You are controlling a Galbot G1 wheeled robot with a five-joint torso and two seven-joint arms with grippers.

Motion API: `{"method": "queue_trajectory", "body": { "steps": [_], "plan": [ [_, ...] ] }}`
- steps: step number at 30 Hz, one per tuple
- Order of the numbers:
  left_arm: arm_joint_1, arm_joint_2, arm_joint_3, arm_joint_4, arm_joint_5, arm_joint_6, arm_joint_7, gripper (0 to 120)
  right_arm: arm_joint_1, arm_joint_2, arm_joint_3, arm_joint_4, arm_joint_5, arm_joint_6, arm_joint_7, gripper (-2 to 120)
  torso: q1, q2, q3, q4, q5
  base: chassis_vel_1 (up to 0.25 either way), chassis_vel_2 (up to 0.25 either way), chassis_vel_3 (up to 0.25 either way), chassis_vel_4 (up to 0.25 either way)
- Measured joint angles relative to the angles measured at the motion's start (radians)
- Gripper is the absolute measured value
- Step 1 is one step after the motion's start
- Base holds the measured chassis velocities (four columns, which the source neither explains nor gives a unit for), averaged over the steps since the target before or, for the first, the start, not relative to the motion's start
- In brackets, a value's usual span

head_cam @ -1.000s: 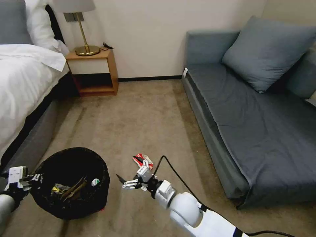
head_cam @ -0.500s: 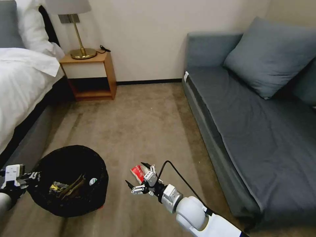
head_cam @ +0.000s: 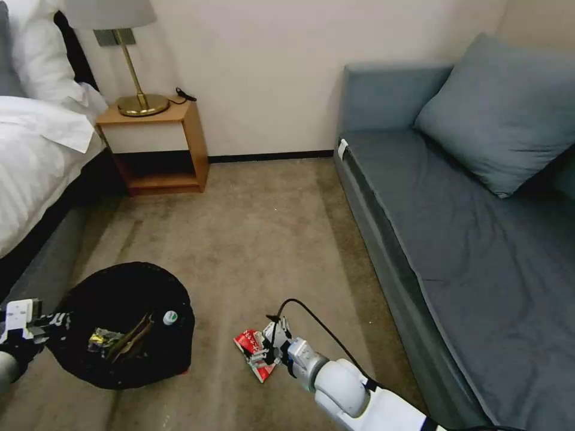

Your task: Pick up the trash bin, then pick up the garbage on the floor and place it into the trash bin.

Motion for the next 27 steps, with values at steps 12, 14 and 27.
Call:
{"method": "queue_trajectory", "body": {
  "steps": [12, 14, 27],
  "plan": [
    [0.018, -0.007, -0.03, -0.003, -0.008, -0.003, 0.005, 5, 0.063, 0.149, 0.01, -0.264, -0.025, -0.03, 0.002, 94, 0.0, 0.0, 0.0, -0.0003, 0.0, 0.0, 0.0, 0.0, 0.0],
    [0.018, -0.007, -0.03, -0.003, -0.009, -0.003, 0.005, 5, 0.064, 0.158, 0.014, -0.28, -0.03, -0.029, 0.002, 90, 0.0, 0.0, 0.0, -0.0003, 0.0, 0.0, 0.0, 0.0, 0.0],
    [0.02, -0.009, -0.032, -0.005, -0.01, -0.003, 0.006, 5, 0.065, 0.184, 0.046, -0.345, -0.007, -0.083, 0.001, 39, 0.0, 0.0, 0.0, -0.0005, 0.0, 0.0, 0.0, 0.0, 0.0]
  ]
}}
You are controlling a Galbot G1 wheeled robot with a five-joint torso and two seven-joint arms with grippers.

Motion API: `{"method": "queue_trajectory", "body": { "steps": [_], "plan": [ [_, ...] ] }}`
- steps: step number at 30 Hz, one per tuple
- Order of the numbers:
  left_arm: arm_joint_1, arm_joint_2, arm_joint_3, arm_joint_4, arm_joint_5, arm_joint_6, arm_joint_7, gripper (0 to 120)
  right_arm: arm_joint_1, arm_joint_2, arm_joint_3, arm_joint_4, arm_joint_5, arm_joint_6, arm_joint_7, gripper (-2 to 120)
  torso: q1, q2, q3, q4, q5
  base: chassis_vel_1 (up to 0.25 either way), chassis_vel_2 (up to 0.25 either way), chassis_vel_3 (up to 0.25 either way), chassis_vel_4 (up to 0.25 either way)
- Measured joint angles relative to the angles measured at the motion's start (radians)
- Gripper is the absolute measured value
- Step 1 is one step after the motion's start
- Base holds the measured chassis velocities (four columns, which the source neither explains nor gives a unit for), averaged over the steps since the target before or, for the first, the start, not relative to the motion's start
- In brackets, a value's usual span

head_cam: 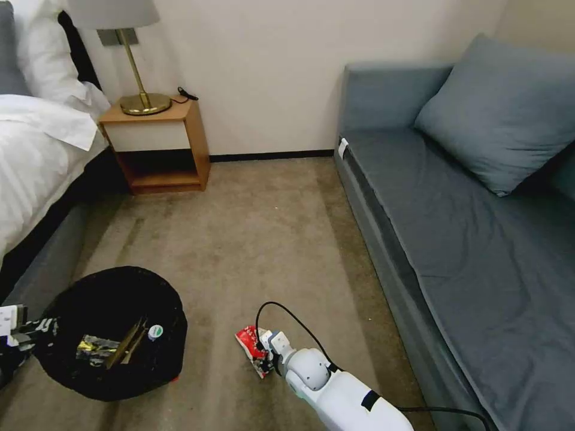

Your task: Pick up the trash bin, then pick up the garbage on the floor and place it into the trash bin.

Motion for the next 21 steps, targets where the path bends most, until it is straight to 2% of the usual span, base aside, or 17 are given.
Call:
{"method": "queue_trajectory", "body": {
  "steps": [2, 5, 7, 11, 15, 21],
  "plan": [
    [-0.001, 0.0, 0.0, 0.0, 0.0, 0.0, 0.0, 5, -0.001, 0.0, 0.0, 0.0, 0.0, 0.002, 0.0, 36, 0.0, 0.0, 0.0, 0.0, 0.0, 0.0, 0.0, 0.0, 0.0],
    [-0.002, -0.001, 0.003, 0.0, 0.0, 0.0, 0.0, 5, -0.009, 0.0, 0.002, 0.0, -0.004, 0.011, 0.0, 21, 0.0, 0.0, 0.0, 0.0, 0.0001, 0.0, 0.0, 0.0, 0.0],
    [-0.002, -0.002, 0.003, 0.0, 0.0, 0.0, 0.0, 5, -0.012, -0.001, 0.004, 0.0, -0.005, 0.014, 0.0, 17, 0.0, 0.0, 0.0, 0.0, 0.0001, 0.0, 0.0, 0.0, 0.0],
    [-0.003, -0.002, 0.004, 0.0, 0.0, 0.0, 0.0, 5, -0.021, -0.006, 0.028, 0.019, 0.015, 0.04, 0.02, 1, 0.0, 0.0, 0.0, 0.0001, 0.0001, 0.0, 0.0, 0.0, 0.0],
    [-0.005, 0.0, 0.005, 0.002, 0.0, 0.0, -0.001, 5, -0.028, -0.015, 0.051, 0.056, 0.051, 0.054, 0.036, 0, 0.0, 0.0, 0.0, 0.0001, 0.0002, 0.0, 0.0, 0.0, 0.0],
    [-0.013, 0.001, 0.012, 0.007, -0.002, -0.001, -0.002, 5, -0.067, -0.124, 0.103, 0.301, 0.167, 0.067, 0.068, 0, 0.0, 0.0, 0.0, 0.0001, 0.0003, 0.0, 0.0, 0.0, 0.0]
  ]
}}
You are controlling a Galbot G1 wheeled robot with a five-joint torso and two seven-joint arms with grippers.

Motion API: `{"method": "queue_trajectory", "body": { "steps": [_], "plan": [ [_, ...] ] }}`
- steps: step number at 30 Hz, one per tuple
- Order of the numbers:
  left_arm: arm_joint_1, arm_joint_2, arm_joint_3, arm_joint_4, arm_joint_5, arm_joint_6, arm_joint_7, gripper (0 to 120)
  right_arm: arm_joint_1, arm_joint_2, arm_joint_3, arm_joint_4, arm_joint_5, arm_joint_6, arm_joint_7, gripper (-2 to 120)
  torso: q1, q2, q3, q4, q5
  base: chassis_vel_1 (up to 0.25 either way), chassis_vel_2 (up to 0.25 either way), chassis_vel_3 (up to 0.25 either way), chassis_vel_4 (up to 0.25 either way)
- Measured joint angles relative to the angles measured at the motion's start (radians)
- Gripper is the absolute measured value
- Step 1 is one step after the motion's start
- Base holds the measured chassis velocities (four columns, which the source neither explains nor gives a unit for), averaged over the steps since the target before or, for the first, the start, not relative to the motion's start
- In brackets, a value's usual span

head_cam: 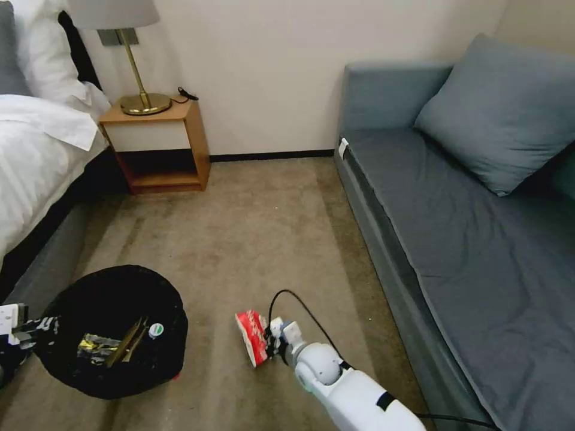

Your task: Pick up the trash bin, then pick up the garbage on the floor and place it into the trash bin.

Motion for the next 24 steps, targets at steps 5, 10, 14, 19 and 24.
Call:
{"method": "queue_trajectory", "body": {
  "steps": [5, 10, 14, 19, 24],
  "plan": [
    [-0.004, -0.006, 0.014, 0.0, 0.003, -0.001, -0.001, 5, -0.024, -0.083, 0.018, 0.18, 0.046, 0.004, 0.011, 0, 0.0, 0.0, 0.0, -0.0002, 0.0, 0.0, 0.0, 0.0, 0.0],
    [-0.011, -0.023, 0.047, -0.008, 0.02, -0.002, -0.003, 5, -0.004, -0.119, -0.011, 0.381, 0.084, 0.041, 0.037, 0, 0.0, 0.0, 0.0, -0.0002, -0.0001, 0.0, 0.0, 0.0, 0.0],
    [-0.007, -0.046, 0.068, -0.033, 0.037, -0.002, -0.003, 5, 0.074, -0.096, -0.139, 0.452, 0.09, 0.115, 0.053, 0, 0.0, 0.0, 0.0, -0.0002, -0.0001, 0.0, 0.0, 0.0, 0.0],
    [0.007, -0.06, 0.066, -0.052, 0.044, -0.002, -0.004, 5, 0.17, 0.006, -0.287, 0.416, 0.069, 0.134, 0.066, 0, 0.0, 0.0, 0.0, 0.0002, -0.0001, 0.0, 0.0, 0.0, 0.0],
    [0.015, -0.064, 0.059, -0.06, 0.044, -0.004, -0.004, 5, 0.222, 0.11, -0.37, 0.322, 0.048, 0.13, 0.09, 0, 0.0, 0.0, 0.0, 0.0003, -0.0003, 0.0, 0.0, 0.0, 0.0]
  ]
}}
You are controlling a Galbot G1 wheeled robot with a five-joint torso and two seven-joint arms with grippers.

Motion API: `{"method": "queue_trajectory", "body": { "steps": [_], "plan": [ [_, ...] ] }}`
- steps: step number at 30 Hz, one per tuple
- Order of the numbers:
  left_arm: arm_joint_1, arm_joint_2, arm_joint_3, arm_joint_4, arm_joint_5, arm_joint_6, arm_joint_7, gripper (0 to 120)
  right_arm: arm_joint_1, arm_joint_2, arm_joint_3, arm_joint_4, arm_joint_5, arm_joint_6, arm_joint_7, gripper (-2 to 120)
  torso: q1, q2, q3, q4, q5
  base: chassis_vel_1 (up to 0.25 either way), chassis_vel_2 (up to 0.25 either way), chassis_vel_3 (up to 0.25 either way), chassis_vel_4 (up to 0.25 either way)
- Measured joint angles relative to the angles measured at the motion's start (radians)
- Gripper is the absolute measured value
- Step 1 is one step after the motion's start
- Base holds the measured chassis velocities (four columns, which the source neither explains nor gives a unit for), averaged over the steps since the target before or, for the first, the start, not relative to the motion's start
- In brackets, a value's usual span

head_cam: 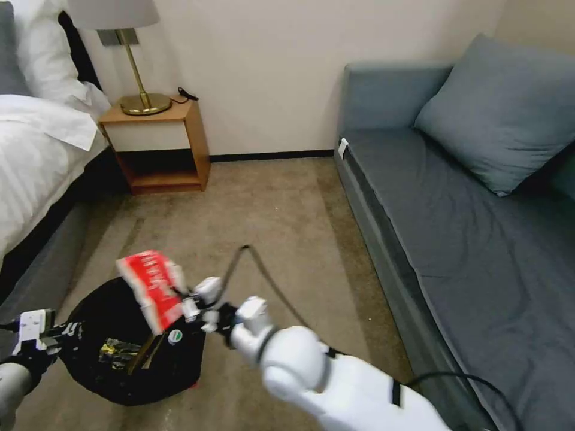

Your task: Pick up the trash bin, then pick up the garbage on the floor and place it into the trash bin.

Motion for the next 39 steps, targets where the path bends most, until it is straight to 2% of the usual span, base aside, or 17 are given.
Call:
{"method": "queue_trajectory", "body": {
  "steps": [6, 10, 13, 15, 17, 19, 21, 25, 27, 29, 30, 32, 34, 35, 38, 39],
  "plan": [
    [-0.001, -0.001, -0.001, -0.002, -0.002, 0.0, 0.0, 5, 0.011, 0.059, -0.027, -0.072, -0.014, -0.019, 0.017, 4, 0.0, 0.0, 0.0, -0.0002, 0.0, 0.0, 0.0, 0.0, 0.0],
    [-0.004, 0.0, -0.003, -0.002, -0.004, 0.0, 0.001, 5, 0.002, 0.056, -0.026, -0.079, -0.018, -0.03, 0.019, 23, 0.0, 0.0, 0.0, -0.0004, 0.0, 0.0, 0.0, 0.0, 0.0],
    [-0.005, 0.0, -0.003, -0.002, -0.004, 0.0, 0.001, 5, 0.001, 0.053, -0.026, -0.077, -0.019, -0.034, 0.018, 30, 0.0, 0.0, 0.0, -0.0004, 0.0, 0.0, 0.0, 0.0, 0.0],
    [-0.006, 0.001, -0.003, -0.002, -0.005, 0.0, 0.001, 5, -0.001, 0.052, -0.023, -0.075, -0.021, -0.036, 0.018, 42, 0.0, 0.0, 0.0, -0.0004, 0.0, 0.0, 0.0, 0.0, 0.0],
    [-0.007, 0.001, -0.003, -0.001, -0.005, 0.0, 0.001, 5, -0.002, 0.052, -0.021, -0.074, -0.021, -0.036, 0.018, 43, 0.0, 0.0, 0.0, -0.0003, 0.0, 0.0, 0.0, 0.0, 0.0],
    [-0.011, 0.005, -0.006, 0.011, -0.011, 0.0, 0.001, 5, -0.014, 0.049, -0.004, -0.057, -0.025, -0.035, 0.019, 54, 0.0, 0.0, 0.0, -0.0003, 0.0001, 0.0, 0.0, 0.0, 0.0],
    [-0.016, 0.008, -0.008, 0.022, -0.018, 0.0, -0.002, 5, -0.024, 0.041, 0.009, -0.044, -0.029, -0.032, 0.019, 58, 0.0, 0.0, 0.0, -0.0002, 0.0002, 0.0, 0.0, 0.0, 0.0],
    [-0.046, 0.027, -0.013, 0.09, -0.065, -0.001, -0.031, 5, -0.105, -0.043, 0.1, 0.06, -0.069, 0.014, 0.011, 78, 0.0, 0.0, 0.0, 0.0, 0.0004, 0.0, 0.0, 0.0, 0.0],
    [-0.053, 0.031, -0.013, 0.104, -0.078, -0.002, -0.038, 5, -0.126, -0.065, 0.124, 0.084, -0.081, 0.026, 0.006, 80, 0.0, 0.0, 0.0, -0.0005, 0.0003, 0.0, 0.0, 0.0, 0.0],
    [-0.082, 0.043, -0.012, 0.146, -0.12, -0.002, -0.058, 5, -0.201, -0.139, 0.212, 0.154, -0.117, 0.057, -0.016, 91, 0.0, 0.0, 0.0, -0.0004, 0.0006, 0.0, 0.0, 0.0, 0.0],
    [-0.082, 0.043, -0.012, 0.146, -0.12, -0.002, -0.058, 5, -0.201, -0.139, 0.212, 0.154, -0.117, 0.057, -0.016, 91, 0.0, 0.0, 0.0, -0.0004, 0.0006, 0.0, 0.0, 0.0, 0.0],
    [-0.102, 0.05, -0.004, 0.178, -0.146, -0.001, -0.071, 5, -0.255, -0.186, 0.273, 0.197, -0.135, 0.075, -0.032, 97, 0.0, 0.0, 0.0, -0.0005, 0.0005, 0.0, 0.0, 0.0, 0.0],
    [-0.136, 0.056, 0.011, 0.232, -0.177, 0.001, -0.091, 5, -0.338, -0.238, 0.356, 0.253, -0.155, 0.098, -0.049, 99, 0.0, 0.0, 0.0, -0.0006, 0.0004, 0.0, 0.0, 0.0, 0.0],
    [-0.136, 0.056, 0.011, 0.232, -0.177, 0.001, -0.091, 5, -0.338, -0.238, 0.356, 0.253, -0.155, 0.098, -0.049, 99, 0.0, 0.0, 0.0, -0.0006, 0.0004, 0.0, 0.0, 0.0, 0.0],
    [-0.174, 0.061, 0.027, 0.306, -0.2, 0.001, -0.11, 5, -0.461, -0.258, 0.472, 0.307, -0.191, 0.134, -0.052, 100, 0.0, 0.0, 0.0, -0.0003, 0.0004, 0.0, 0.0, 0.0, 0.0],
    [-0.174, 0.061, 0.027, 0.306, -0.2, 0.001, -0.11, 5, -0.461, -0.258, 0.472, 0.307, -0.191, 0.134, -0.052, 100, 0.0, 0.0, 0.0, -0.0003, 0.0004, 0.0, 0.0, 0.0, 0.0]
  ]
}}
